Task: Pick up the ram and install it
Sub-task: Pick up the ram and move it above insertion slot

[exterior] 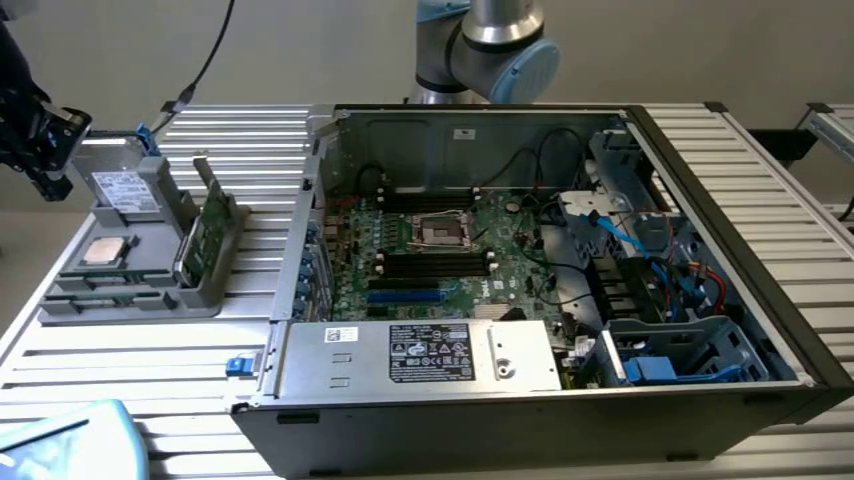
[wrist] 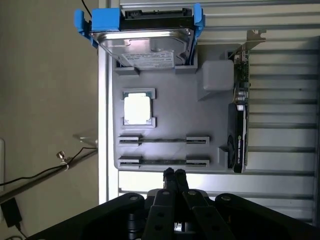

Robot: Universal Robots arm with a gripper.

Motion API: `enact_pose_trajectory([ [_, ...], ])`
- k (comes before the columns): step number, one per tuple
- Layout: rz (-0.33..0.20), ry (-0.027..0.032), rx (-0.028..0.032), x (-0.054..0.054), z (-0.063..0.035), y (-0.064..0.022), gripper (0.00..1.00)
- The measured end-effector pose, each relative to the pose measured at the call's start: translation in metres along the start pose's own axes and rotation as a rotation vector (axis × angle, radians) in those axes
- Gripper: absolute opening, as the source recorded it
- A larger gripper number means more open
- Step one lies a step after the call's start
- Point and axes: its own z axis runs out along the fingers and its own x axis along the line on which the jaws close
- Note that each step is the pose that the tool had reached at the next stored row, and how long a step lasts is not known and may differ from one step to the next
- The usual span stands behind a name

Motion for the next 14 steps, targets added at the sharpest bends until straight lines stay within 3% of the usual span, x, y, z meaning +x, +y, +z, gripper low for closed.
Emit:
enact_pose_trajectory([
  [6, -0.028, 0.0012, 0.002, 0.0, 0.0, 0.0, 0.11],
  [14, -0.151, 0.0067, 0.011, 0.0, 0.0004, 0.0, 0.11],
])
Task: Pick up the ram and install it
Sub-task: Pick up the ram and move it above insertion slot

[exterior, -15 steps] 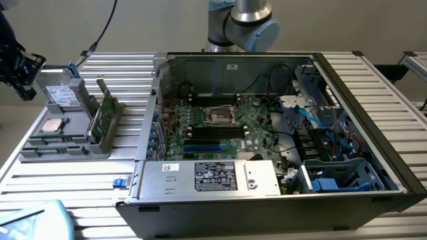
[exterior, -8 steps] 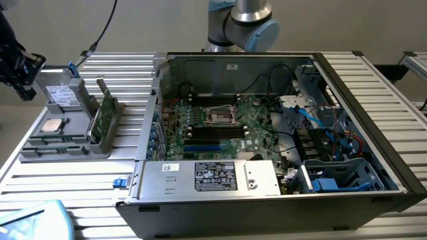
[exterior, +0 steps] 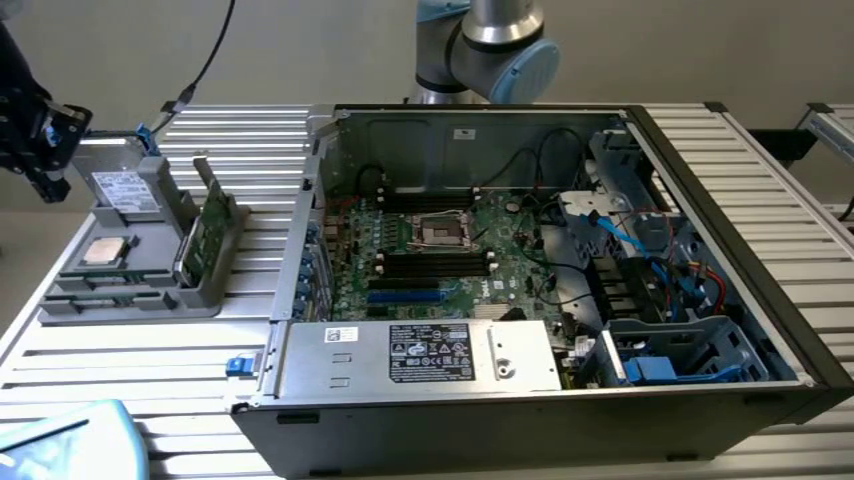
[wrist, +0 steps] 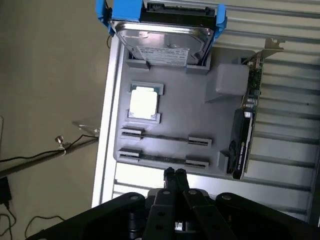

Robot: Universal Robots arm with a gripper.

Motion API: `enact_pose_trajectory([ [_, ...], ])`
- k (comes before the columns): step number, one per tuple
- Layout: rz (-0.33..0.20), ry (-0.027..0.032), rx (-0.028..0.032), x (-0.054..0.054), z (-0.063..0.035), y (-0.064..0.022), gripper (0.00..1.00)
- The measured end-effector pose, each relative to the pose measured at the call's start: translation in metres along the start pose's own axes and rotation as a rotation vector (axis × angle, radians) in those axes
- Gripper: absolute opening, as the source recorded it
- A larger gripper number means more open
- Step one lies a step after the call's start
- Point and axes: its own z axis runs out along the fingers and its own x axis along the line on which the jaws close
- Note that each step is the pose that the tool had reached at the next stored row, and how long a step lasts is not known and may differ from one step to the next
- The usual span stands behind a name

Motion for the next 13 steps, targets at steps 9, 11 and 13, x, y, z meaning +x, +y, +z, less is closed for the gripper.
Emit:
enact_pose_trajectory([
  [9, -0.162, 0.0072, 0.0118, -0.0001, 0.0013, -0.0001, 0.11],
  [11, -0.198, 0.0088, 0.0145, -0.0001, 0.0017, -0.0001, 0.11],
  [13, -0.236, 0.0105, 0.0172, -0.0002, 0.0023, -0.0001, 0.11],
])
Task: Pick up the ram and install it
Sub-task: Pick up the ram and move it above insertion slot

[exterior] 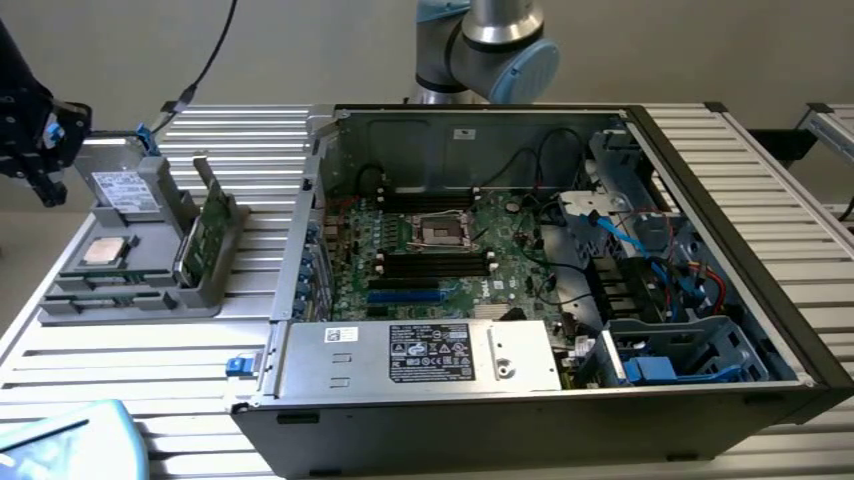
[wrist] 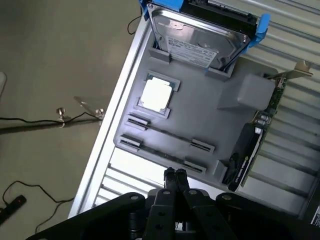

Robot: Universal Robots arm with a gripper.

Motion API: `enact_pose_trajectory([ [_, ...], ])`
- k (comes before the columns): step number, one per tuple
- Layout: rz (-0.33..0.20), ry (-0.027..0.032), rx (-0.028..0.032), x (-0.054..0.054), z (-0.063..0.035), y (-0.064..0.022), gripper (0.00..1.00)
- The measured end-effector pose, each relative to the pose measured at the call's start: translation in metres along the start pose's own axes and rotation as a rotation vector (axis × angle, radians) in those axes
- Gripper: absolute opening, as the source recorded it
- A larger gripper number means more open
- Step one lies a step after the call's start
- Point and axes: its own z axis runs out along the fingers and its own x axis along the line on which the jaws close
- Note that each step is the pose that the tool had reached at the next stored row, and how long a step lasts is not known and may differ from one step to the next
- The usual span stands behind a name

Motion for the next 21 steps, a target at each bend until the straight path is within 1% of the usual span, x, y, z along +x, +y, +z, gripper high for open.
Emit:
enact_pose_trajectory([
  [6, -0.108, 0.0044, 0.0071, -0.0002, 0.0019, -0.0001, 0.11],
  [21, -0.381, 0.0103, 0.0132, -0.0005, 0.0069, -0.0003, 0.11],
])
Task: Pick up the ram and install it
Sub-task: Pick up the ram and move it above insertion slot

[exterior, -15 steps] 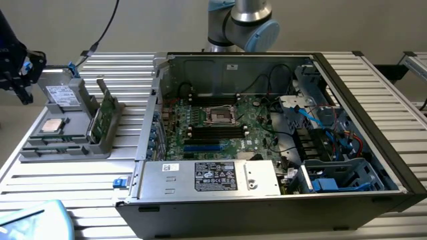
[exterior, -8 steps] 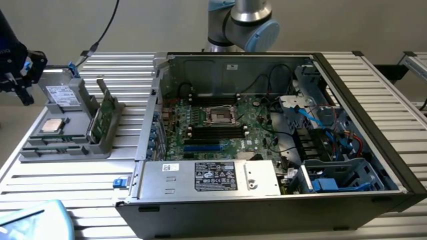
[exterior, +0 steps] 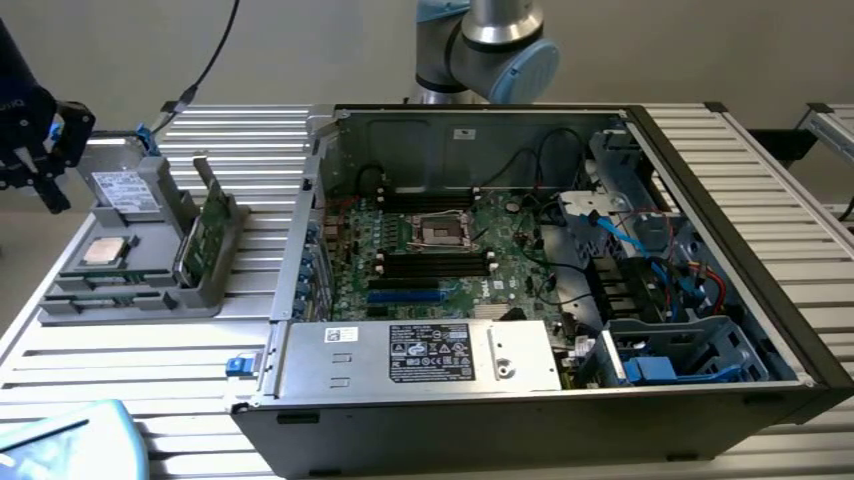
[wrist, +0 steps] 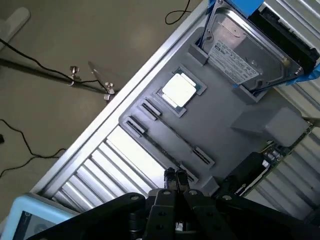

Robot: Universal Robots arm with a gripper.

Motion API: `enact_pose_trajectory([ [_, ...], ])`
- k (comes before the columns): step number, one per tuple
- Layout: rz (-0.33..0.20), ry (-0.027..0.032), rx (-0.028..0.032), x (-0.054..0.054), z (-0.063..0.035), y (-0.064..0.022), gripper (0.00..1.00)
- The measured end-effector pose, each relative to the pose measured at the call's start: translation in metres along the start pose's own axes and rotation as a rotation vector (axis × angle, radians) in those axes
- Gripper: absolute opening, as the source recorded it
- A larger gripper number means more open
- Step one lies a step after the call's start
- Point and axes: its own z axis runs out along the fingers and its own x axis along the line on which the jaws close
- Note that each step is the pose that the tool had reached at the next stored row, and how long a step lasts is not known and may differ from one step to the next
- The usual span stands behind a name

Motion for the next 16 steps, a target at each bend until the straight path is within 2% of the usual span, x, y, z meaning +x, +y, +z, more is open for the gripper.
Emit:
enact_pose_trajectory([
  [16, -0.291, 0.0076, 0.0092, -0.0003, 0.0048, -0.0003, 0.11],
])
